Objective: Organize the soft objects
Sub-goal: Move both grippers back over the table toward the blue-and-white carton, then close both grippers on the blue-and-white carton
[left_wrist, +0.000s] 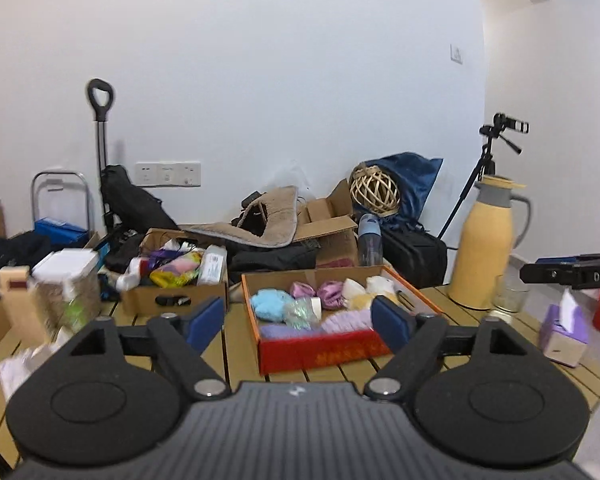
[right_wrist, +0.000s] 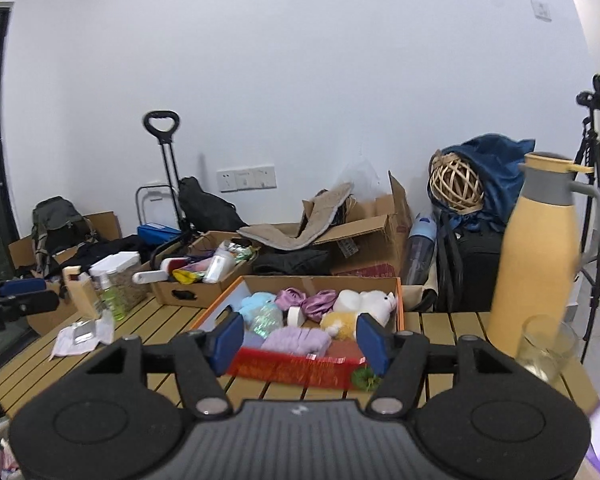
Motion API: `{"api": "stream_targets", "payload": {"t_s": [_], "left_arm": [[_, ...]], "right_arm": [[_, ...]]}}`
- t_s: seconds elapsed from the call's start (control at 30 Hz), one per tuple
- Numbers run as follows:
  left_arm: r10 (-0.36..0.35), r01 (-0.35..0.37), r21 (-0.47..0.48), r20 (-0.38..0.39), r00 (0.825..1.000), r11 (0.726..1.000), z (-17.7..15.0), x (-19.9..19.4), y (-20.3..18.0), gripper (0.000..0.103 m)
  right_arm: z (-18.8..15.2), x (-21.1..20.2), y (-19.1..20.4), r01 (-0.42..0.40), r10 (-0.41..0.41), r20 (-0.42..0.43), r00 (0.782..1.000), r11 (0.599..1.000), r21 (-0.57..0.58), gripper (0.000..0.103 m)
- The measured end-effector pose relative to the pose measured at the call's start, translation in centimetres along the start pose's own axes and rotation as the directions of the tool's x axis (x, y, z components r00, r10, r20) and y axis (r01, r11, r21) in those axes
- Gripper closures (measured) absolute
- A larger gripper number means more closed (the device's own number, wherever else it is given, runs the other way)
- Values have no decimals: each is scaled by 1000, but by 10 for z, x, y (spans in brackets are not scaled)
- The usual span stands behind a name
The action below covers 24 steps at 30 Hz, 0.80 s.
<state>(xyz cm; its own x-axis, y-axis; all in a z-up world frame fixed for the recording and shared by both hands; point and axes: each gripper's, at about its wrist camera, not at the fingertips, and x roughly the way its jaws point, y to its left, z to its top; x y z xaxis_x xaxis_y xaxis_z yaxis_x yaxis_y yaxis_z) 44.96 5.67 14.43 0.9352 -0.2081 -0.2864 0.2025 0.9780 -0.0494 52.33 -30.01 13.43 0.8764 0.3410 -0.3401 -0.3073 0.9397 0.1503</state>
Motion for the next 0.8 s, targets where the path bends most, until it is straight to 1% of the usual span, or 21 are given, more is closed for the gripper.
{"api": "stream_targets", "payload": {"t_s": [0.07,0.13,0.2,0.33,0.43,0.47,0.53,0.63,0.73,0.8], "left_arm": [[15,-15,-19,13,1000,1000,-18,-33,-7,16],[17,-16,-36,29,999,999,-40,-66,-12,11],[26,-23,-63,42,999,998,-65,-97,-18,9],[42,-39,-74,37,998,996,-105,-144,-32,5],[21,-18,-102,28,999,995,-127,-169,-40,3],[21,-18,-121,24,999,992,-131,-174,-41,3],[9,-7,-122,18,1000,992,-135,-178,-44,3],[35,-32,-107,26,999,994,-131,-173,-43,3],[36,-34,-125,15,999,992,-129,-155,-41,3],[11,-13,-146,-13,1000,989,-129,-133,-40,3]], "right_arm": [[-17,-31,11,-1,2,24,1000,999,-32,30],[-39,-62,20,4,-1,45,999,998,-60,24],[-62,-93,28,6,-2,49,999,997,-72,23],[-108,-147,45,-2,6,49,999,997,-80,17],[-137,-172,57,-2,6,54,999,998,-65,16],[-147,-179,61,-3,6,57,998,998,-56,16],[-160,-187,67,-8,11,59,998,999,-47,16],[-166,-186,69,-24,26,43,999,999,-38,16],[-166,-173,65,-9,9,35,999,1000,-18,16],[-167,-159,60,-11,11,29,1000,1000,13,17]]}}
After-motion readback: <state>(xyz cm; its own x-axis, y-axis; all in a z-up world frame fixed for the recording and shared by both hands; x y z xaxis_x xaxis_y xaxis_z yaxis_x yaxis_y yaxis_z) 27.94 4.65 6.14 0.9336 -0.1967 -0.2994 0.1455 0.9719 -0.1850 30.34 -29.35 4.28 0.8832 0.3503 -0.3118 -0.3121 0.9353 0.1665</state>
